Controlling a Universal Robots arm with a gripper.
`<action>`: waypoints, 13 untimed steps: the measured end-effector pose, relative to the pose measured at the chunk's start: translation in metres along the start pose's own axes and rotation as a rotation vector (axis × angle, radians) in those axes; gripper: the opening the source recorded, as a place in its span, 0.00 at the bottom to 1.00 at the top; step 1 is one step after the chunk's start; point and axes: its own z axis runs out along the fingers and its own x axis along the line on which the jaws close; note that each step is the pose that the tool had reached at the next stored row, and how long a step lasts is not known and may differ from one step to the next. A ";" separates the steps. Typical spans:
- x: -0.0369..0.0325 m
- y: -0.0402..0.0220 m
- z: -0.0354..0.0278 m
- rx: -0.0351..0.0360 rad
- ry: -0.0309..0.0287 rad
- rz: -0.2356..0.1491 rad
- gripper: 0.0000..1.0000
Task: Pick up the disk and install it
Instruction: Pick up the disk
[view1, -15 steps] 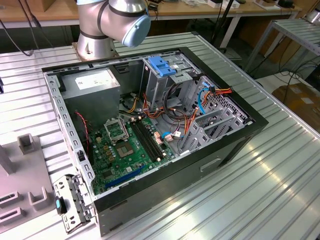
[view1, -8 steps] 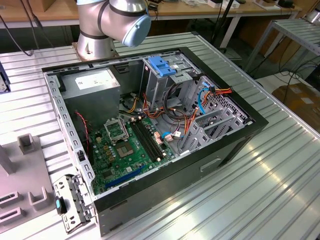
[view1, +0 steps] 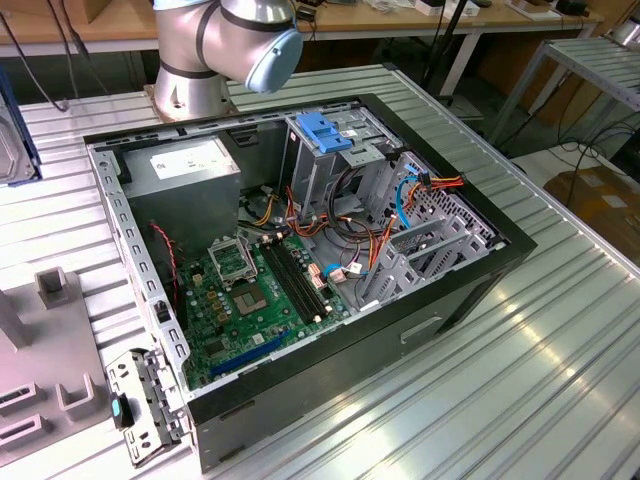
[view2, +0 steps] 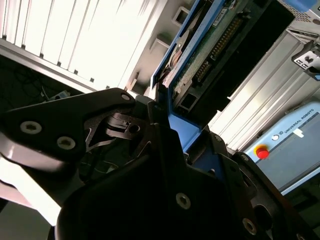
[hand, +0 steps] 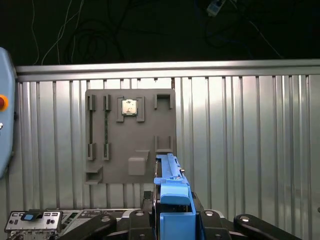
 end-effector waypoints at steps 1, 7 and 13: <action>-0.0001 -0.0026 0.0000 -0.0001 0.0000 0.000 0.37; -0.0004 -0.0126 0.0000 -0.0003 0.0000 0.000 0.37; -0.0009 -0.0297 0.0000 -0.0012 0.0000 0.000 0.37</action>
